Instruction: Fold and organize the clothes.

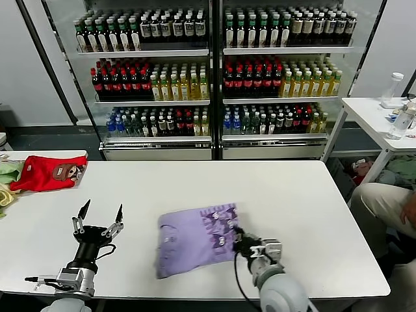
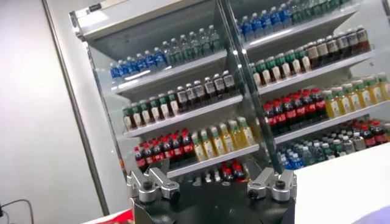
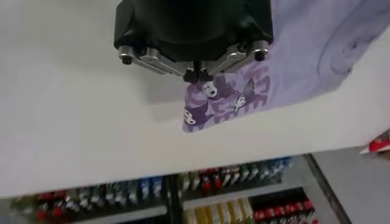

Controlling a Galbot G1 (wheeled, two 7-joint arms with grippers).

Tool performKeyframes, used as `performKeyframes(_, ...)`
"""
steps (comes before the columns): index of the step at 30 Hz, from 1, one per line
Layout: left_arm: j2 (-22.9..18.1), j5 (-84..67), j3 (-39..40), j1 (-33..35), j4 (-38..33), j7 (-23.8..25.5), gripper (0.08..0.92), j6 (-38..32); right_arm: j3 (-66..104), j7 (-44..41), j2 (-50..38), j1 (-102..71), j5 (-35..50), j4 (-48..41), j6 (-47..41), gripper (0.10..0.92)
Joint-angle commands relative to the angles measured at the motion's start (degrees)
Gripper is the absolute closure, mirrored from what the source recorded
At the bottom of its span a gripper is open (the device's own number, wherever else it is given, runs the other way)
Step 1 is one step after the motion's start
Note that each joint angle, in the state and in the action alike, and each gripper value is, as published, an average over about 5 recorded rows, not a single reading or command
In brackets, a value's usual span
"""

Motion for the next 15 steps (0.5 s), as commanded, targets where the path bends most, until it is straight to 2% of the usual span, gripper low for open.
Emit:
performKeyframes(1,0.10,0.17,1.33,-0.39,1.68,0.40,0.177,-1.33,13.33,-0.93,-2.42,-9.21,-3.48,5.04,2.20,0.904)
performKeyframes(8,0.52,-0.44,2.82,-0.01,1.07,1.54,0.177,-1.92,14.03,-3.30,-0.65,-18.68,-10.05,7.60,1.71,0.904)
performKeyframes(13,0.64,-0.73,4.54,0.00,-0.72,2.52,0.177,-2.09,15.80,-11.30,-0.86,-17.90,-20.49,5.73,3.12,0.898)
performKeyframes(15,0.69,-0.74,4.59,-0.21,-0.47,2.55,0.177,-2.29,17.75,-14.16,-1.27,-18.02,-24.04,6.38,4.37,0.867)
